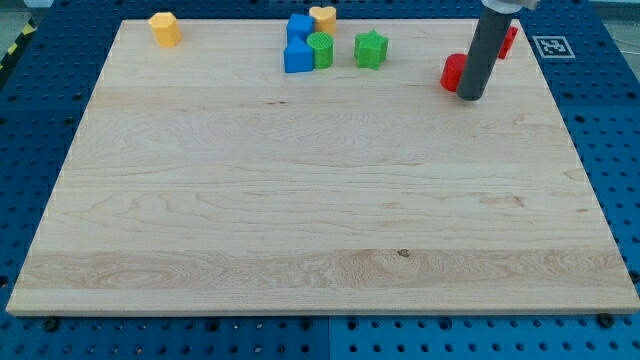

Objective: Move the red circle left to the red star

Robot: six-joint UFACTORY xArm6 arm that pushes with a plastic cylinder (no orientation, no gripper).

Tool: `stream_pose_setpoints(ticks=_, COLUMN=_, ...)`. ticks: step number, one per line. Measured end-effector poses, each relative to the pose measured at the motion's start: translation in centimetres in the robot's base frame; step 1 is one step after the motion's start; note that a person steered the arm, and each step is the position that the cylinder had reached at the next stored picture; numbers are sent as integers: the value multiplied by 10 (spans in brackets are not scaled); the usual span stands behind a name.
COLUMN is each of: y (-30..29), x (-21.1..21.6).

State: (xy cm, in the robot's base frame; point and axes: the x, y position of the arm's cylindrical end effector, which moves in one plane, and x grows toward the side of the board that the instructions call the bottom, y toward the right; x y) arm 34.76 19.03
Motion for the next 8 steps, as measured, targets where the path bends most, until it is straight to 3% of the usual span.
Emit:
stream_pose_setpoints(ticks=4, y=29, x=-9)
stream_pose_setpoints(ticks=7, y=-6, x=17)
stream_pose_setpoints(ticks=8, y=-28, x=-7)
